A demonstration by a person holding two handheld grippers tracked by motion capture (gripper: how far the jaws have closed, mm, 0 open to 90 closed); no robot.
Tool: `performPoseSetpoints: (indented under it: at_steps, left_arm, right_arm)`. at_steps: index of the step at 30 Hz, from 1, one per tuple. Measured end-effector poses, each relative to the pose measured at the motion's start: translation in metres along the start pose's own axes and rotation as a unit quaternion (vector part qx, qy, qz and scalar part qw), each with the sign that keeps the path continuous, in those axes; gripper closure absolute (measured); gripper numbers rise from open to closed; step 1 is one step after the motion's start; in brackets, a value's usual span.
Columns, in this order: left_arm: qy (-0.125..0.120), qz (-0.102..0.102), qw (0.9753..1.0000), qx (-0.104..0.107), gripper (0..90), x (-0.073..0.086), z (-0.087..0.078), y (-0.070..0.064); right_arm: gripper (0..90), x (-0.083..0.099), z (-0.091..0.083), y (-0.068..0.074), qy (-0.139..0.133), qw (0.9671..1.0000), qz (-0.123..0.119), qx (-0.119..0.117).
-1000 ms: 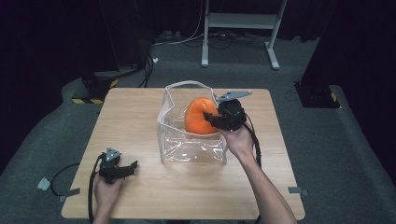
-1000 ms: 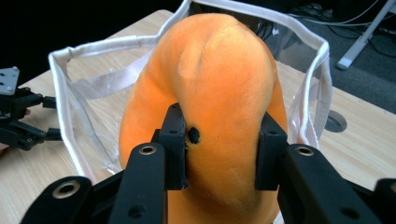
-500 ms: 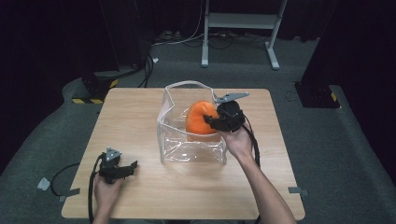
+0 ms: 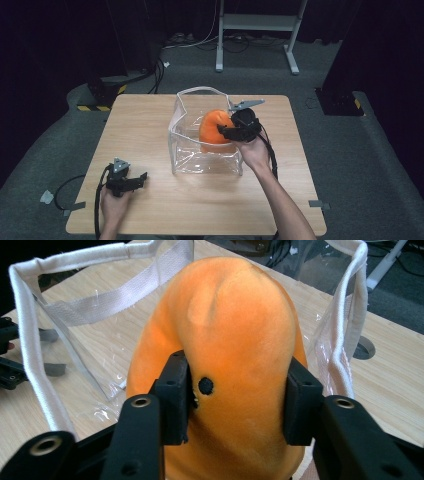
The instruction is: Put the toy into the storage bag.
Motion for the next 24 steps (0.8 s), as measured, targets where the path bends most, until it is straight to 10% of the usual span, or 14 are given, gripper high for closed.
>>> performPoseSetpoints:
  at_steps: [24]
  left_arm:
    - [0.0, 0.001, 1.0, 0.0, 18.2, -0.0001, 0.0001, 0.0002]
  right_arm:
    - [38.0, -0.0002, -0.0037, 0.0007, 0.005, 0.9999, -0.011, 0.003]
Point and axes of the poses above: each handheld gripper's, and its own axes: z roughly forward along the jaws, x roughly out of its underside, y roughly to its left, the point moved 1 cm from there along z, roughly forward along the jaws, and after that the axes turned 2 degrees about -x, right-handed, at the moved point
